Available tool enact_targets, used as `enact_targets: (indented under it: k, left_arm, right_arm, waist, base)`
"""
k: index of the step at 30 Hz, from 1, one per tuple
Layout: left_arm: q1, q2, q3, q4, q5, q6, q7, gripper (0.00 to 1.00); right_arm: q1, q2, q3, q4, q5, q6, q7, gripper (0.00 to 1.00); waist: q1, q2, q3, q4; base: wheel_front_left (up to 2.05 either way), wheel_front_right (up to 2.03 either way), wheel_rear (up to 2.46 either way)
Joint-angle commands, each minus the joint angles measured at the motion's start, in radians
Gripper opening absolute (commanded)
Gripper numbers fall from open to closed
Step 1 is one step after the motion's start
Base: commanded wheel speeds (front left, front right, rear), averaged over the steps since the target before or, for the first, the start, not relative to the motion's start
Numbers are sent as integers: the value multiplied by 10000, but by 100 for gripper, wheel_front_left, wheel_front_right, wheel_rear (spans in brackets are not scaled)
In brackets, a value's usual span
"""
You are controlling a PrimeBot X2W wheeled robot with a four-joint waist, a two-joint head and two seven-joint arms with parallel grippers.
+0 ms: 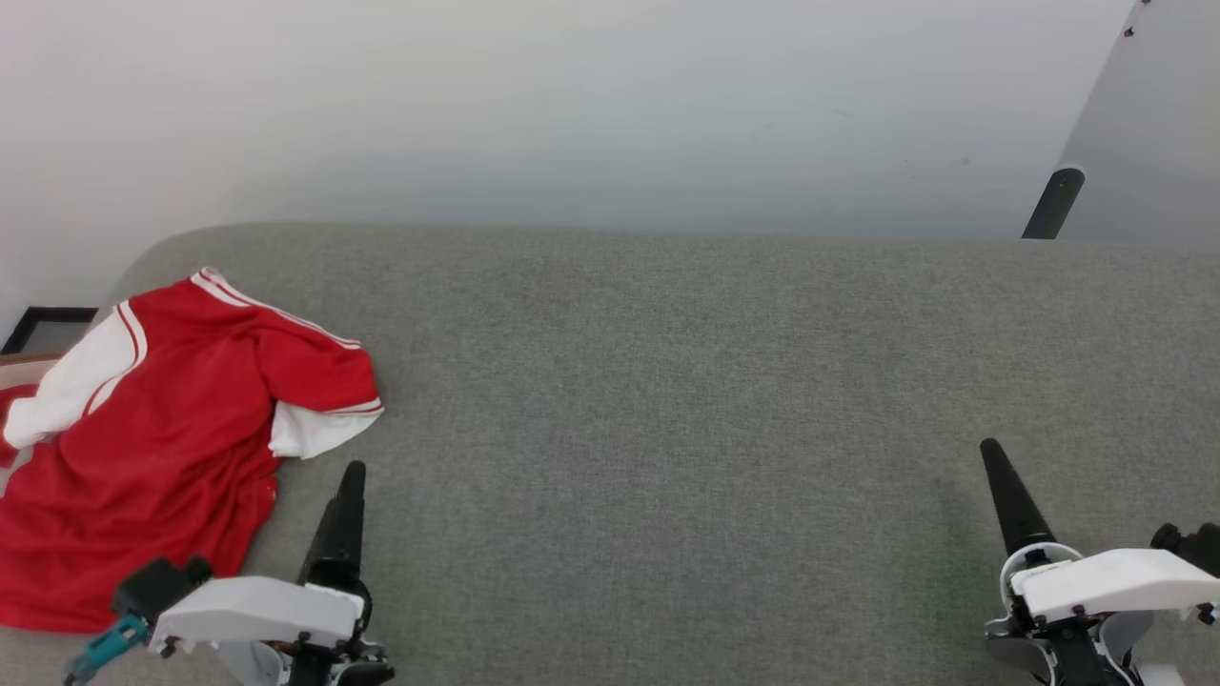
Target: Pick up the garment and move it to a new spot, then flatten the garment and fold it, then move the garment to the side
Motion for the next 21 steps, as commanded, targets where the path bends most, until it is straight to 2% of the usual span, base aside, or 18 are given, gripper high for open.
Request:
enact_targets:
  k: [1, 12, 21]
  left_arm:
    - [-270, 148, -56, -208, 646, 69, -125, 100]
    - [-268, 393, -238, -295, 2853, 197, -532, 100]
    - [-389, 520, -455, -194, 4198, 317, -794, 100]
  right_arm:
    - [-420, -95, 86, 25, -616, 4, -135, 100]
    - [-796, -124, 184, 242, -3314, 5, -542, 100]
    - [-1021, -103, 242, 468, -4934, 5, -813, 100]
  waist:
    - [0, -1, -6, 8]
    - [0, -1, 30, 28]
    - [0, -1, 61, 50]
  base:
    - [0, 0, 0]
    - [0, 0, 0]
    - [0, 0, 0]
